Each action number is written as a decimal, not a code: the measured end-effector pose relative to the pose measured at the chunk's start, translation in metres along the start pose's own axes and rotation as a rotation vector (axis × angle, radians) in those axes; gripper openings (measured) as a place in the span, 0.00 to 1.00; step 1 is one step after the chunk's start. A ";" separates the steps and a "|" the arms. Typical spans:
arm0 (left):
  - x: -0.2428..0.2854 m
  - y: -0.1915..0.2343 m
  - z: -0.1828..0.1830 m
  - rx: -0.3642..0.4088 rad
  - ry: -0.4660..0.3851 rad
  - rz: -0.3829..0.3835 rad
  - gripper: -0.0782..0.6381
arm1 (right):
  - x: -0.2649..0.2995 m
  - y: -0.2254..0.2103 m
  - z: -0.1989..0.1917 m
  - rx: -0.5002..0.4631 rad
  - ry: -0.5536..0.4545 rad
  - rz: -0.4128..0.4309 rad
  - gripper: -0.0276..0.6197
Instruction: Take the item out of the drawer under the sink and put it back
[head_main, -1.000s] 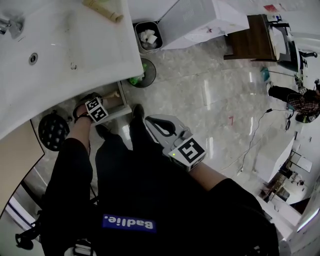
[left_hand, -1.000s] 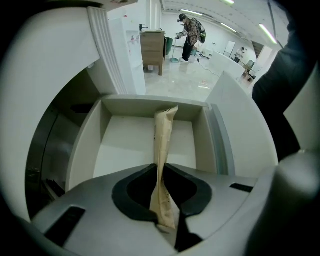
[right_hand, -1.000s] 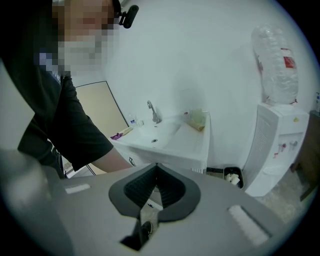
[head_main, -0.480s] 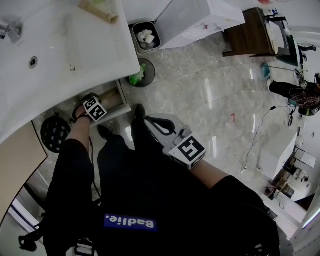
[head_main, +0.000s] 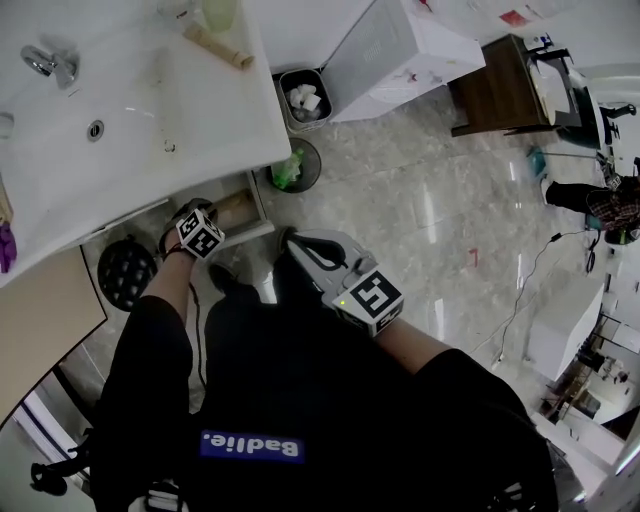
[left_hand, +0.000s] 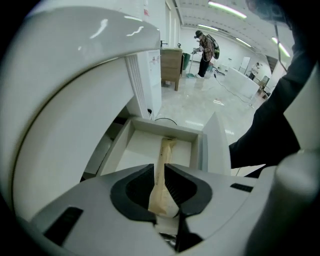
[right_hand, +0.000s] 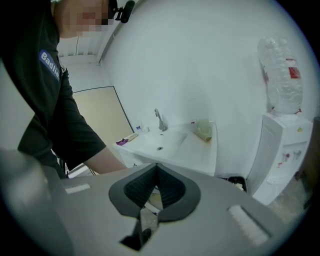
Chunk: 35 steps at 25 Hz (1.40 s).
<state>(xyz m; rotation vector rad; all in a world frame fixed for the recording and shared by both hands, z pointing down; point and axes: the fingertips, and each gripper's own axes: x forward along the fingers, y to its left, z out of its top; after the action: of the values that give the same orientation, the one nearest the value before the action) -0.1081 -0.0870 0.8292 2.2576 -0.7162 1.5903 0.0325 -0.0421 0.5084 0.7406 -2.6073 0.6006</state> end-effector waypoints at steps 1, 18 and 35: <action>-0.008 -0.002 0.002 -0.018 -0.021 0.002 0.18 | 0.000 0.002 0.001 -0.005 -0.002 0.002 0.04; -0.175 -0.055 0.050 -0.331 -0.403 0.004 0.17 | 0.011 0.034 0.017 -0.053 0.000 0.049 0.04; -0.362 -0.063 0.123 -0.388 -0.824 0.021 0.17 | 0.025 0.074 0.058 -0.105 -0.076 0.146 0.04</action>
<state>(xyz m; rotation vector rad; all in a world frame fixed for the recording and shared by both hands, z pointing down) -0.0730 -0.0127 0.4499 2.5365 -1.1120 0.3940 -0.0422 -0.0235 0.4493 0.5546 -2.7570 0.4803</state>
